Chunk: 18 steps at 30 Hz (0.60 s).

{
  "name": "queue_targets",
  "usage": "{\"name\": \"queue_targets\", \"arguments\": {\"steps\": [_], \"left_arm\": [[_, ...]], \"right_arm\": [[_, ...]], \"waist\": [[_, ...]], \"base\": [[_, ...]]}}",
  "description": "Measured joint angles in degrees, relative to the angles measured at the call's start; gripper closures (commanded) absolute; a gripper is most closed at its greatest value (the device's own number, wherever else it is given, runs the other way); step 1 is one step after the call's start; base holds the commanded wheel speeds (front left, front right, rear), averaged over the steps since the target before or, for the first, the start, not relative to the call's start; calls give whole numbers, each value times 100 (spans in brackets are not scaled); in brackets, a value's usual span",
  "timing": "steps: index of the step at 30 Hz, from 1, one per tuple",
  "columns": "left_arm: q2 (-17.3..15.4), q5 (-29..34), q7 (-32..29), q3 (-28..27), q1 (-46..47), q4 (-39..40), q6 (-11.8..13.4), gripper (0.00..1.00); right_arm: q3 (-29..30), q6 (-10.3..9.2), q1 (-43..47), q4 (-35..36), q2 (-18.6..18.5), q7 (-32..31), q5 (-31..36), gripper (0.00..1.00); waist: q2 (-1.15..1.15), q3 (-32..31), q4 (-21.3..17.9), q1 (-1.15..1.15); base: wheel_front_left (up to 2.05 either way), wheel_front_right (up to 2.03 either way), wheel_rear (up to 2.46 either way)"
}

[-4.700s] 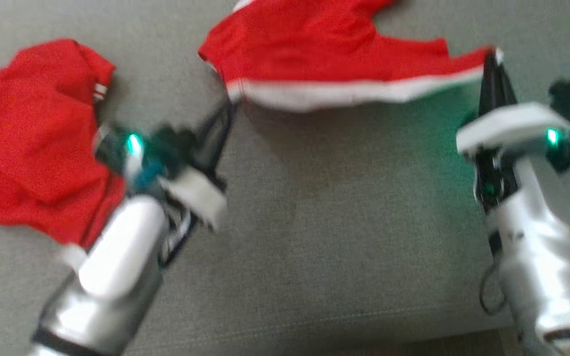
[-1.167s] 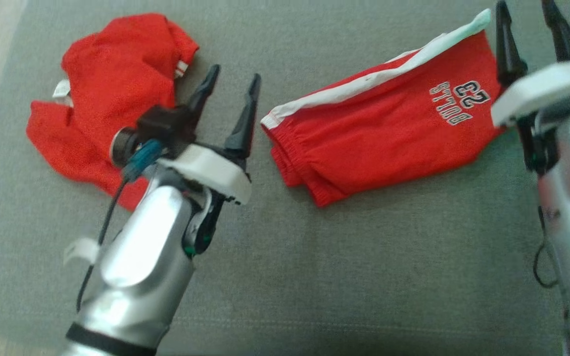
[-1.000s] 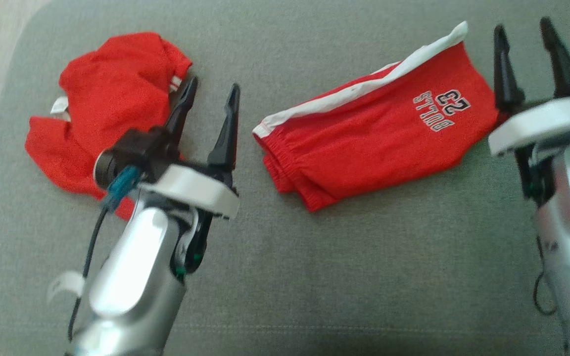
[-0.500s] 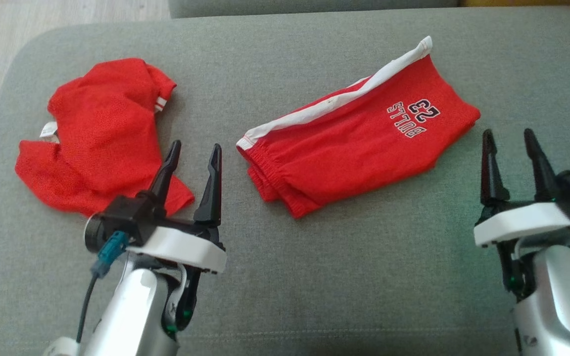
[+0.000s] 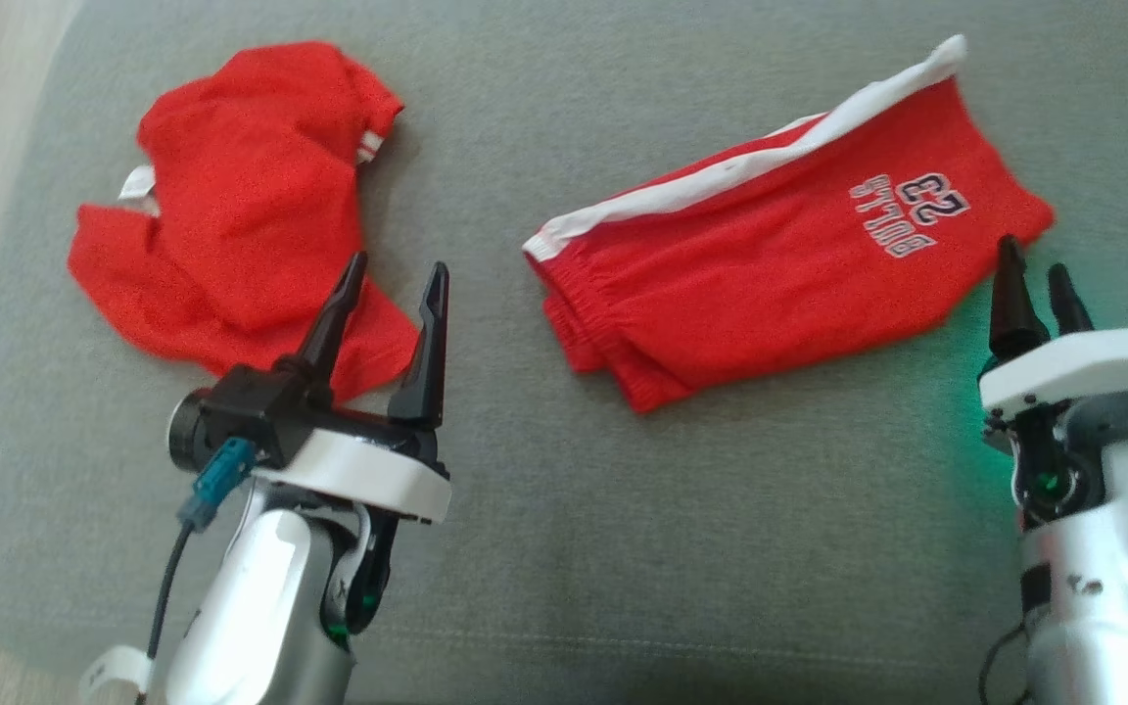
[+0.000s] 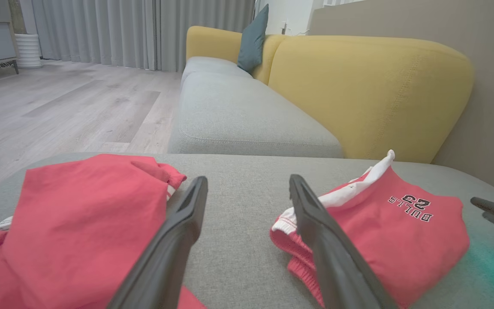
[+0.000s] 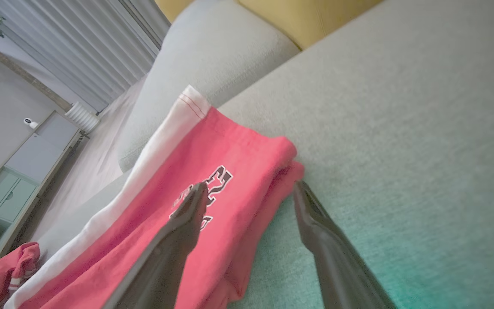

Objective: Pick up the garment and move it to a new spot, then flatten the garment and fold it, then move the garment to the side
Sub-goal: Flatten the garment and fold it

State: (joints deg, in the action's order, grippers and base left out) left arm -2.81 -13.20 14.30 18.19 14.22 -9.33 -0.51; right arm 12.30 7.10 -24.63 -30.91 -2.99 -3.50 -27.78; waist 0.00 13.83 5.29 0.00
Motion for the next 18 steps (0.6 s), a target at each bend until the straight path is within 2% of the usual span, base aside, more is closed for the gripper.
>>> {"name": "queue_targets", "arguments": {"steps": [5,11,16,18], "left_arm": [[9,-5,0,-14,104,-1,-7,0],[12,-66,0,40,149,2,2,0],[16,-125,0,138,208,4,19,0],[16,-125,0,138,246,4,35,0]], "right_arm": [[467,0,-492,-959,4,-182,-204,0],[1026,0,-1386,-1956,-118,-225,162,0],[1247,0,-1918,-2518,-194,-212,388,0],[1254,0,-2076,-2700,-208,-149,513,100]], "waist": [[0,166,237,0],[0,332,463,0],[0,418,555,0],[0,426,568,0]], "base": [[0,0,0],[0,0,0],[0,0,0],[0,0,0]]}}
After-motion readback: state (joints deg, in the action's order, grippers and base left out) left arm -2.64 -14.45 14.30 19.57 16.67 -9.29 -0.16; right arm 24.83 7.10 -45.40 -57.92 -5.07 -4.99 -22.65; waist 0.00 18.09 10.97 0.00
